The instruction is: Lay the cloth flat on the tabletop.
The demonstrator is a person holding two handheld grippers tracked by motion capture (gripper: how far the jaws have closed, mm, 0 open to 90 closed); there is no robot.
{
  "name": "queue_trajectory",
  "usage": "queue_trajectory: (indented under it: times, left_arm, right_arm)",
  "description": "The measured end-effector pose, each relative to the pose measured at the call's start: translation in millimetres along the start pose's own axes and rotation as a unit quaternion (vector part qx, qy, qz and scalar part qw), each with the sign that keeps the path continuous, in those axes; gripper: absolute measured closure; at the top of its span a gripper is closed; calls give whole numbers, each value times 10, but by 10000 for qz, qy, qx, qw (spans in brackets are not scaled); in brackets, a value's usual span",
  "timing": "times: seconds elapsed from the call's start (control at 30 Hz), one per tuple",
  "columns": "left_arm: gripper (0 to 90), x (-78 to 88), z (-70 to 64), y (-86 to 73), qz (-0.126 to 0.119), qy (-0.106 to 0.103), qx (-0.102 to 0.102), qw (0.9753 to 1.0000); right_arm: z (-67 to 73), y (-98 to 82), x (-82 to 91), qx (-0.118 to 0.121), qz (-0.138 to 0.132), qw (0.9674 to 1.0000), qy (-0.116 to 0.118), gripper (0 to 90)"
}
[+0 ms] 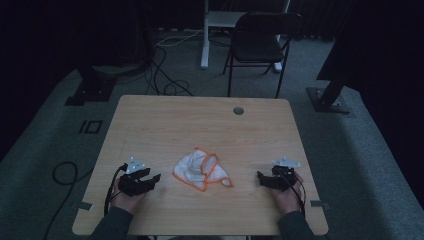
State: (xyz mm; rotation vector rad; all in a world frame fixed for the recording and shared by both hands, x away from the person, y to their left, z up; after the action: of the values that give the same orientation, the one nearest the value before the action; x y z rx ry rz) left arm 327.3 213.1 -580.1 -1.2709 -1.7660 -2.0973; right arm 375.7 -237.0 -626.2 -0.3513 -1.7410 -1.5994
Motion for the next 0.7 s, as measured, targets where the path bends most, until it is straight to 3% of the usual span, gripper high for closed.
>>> queue_trajectory:
  times: [0.33, 0.7]
  left_arm:
    - [487, 72, -105, 164, -115, -57, -207, 9997]
    - [488, 31, -236, 301, -115, -172, -411, 9989]
  right_arm:
    - [5, -2, 2, 3, 4, 10000, 8, 135]
    - [6, -2, 4, 8, 6, 10000, 10, 136]
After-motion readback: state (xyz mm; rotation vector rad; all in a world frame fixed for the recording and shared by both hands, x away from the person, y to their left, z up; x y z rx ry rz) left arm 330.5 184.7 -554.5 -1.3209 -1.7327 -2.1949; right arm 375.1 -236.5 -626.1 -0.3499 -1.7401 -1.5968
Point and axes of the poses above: each handheld gripper's, and its own axes: x roughly backward along the jaws, y roughly out of its top, z roughly to its left, the point moved 6 cm from there along -x, roughly forward along the jaws, and after that the axes turned 3 degrees about -x, right-handed, at the moved point
